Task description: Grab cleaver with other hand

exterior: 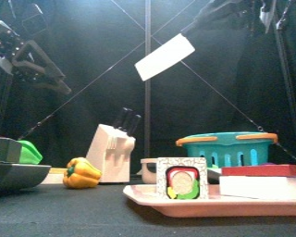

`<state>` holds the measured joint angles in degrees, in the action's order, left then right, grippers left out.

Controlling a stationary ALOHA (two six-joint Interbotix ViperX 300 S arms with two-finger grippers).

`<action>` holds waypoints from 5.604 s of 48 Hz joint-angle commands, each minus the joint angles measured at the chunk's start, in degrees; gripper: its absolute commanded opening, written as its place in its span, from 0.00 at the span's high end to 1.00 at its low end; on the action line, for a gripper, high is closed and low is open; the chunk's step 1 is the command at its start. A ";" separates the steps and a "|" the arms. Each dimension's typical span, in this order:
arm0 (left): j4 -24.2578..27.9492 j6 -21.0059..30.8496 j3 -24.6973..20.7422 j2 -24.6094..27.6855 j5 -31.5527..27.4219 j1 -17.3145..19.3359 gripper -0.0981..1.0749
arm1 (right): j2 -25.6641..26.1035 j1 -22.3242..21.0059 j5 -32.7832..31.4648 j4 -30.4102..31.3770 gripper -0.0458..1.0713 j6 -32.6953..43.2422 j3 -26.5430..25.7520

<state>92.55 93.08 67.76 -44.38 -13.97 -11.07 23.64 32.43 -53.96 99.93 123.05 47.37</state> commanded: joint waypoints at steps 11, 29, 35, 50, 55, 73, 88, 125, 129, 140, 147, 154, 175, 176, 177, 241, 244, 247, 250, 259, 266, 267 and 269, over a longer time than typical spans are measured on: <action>3.08 0.09 -5.63 2.11 0.26 -1.32 0.10 | 1.85 -3.16 2.20 -1.67 0.57 0.26 -0.26; 7.12 0.09 -15.03 11.25 -0.70 -2.81 0.10 | 2.20 -3.34 8.88 1.85 0.56 -0.26 -1.85; 9.32 0.09 -16.35 11.16 -2.55 -5.01 0.10 | 2.46 -3.34 9.67 2.02 0.56 -0.35 -1.58; 12.30 1.76 -15.73 12.57 -6.94 -8.88 0.10 | 2.55 -3.34 9.76 3.16 0.57 -0.35 -1.58; 13.18 2.90 -15.82 14.33 -7.91 -9.93 0.10 | 2.64 -3.34 9.76 3.60 0.57 -0.35 -1.67; 16.79 9.58 -15.91 20.39 -13.62 -11.51 0.10 | 2.55 -3.25 9.93 3.60 0.57 -0.35 -1.93; 20.65 14.77 -16.00 25.05 -22.15 -11.60 0.10 | 2.55 -3.25 11.34 3.78 0.57 -0.44 -2.37; 22.41 17.58 -19.42 26.63 -21.62 -11.95 0.10 | 2.90 -3.69 11.69 4.92 0.57 -0.53 -2.72; 22.59 17.67 -19.51 26.63 -21.45 -11.95 0.10 | 2.81 -3.69 11.87 5.27 0.57 -0.53 -2.81; 18.63 22.06 -20.74 24.96 -21.27 -11.34 0.10 | 2.81 -3.78 11.87 5.01 0.57 -0.53 -2.72; 13.54 25.05 -22.32 21.62 -19.69 -9.49 0.10 | 2.90 -4.04 11.87 4.57 0.57 -0.53 -2.90; 6.24 26.46 -23.20 15.21 -13.45 -5.54 0.10 | 3.25 -4.57 11.87 3.60 0.57 -0.35 -2.90; -10.28 25.22 -19.51 4.48 16.17 17.49 0.10 | 3.96 -6.42 12.04 2.11 0.57 -0.26 -3.34; -9.67 25.22 -19.69 4.66 19.07 18.81 0.10 | 4.04 -6.42 12.22 2.11 0.56 -0.26 -3.34; -9.14 25.22 -19.95 4.83 20.74 19.60 0.10 | 4.04 -6.50 12.30 2.11 0.56 -0.26 -3.43; 17.75 13.10 -18.63 14.50 6.59 5.80 0.10 | 4.75 -7.65 15.12 4.75 0.57 -0.26 -4.83; 17.93 13.10 -18.90 15.38 6.15 4.57 0.10 | 4.66 -7.65 15.12 4.66 0.57 -0.26 -4.83; 17.93 13.10 -19.42 16.44 5.98 3.34 0.10 | 4.66 -7.73 15.12 4.75 0.57 -0.26 -4.83; 17.93 13.10 -20.13 17.67 5.54 2.64 0.10 | 4.66 -7.82 15.12 4.92 0.57 -0.26 -4.92; 18.11 13.10 -22.24 20.57 3.69 2.46 0.11 | 4.57 -7.91 15.56 5.19 0.57 -0.26 -4.92; 18.19 13.10 -23.03 21.27 2.20 2.46 0.12 | 4.31 -7.91 16.17 5.19 0.57 -0.35 -4.92; 18.19 13.10 -23.03 21.27 2.02 2.46 0.13 | 4.31 -7.91 16.17 5.19 0.57 -0.35 -4.92; 18.28 13.10 -23.12 21.27 1.67 2.46 0.14 | 4.22 -7.91 16.26 5.19 0.57 -0.26 -4.92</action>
<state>110.57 106.17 46.32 -23.12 -11.43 -8.70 27.25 24.70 -37.79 104.68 122.70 44.03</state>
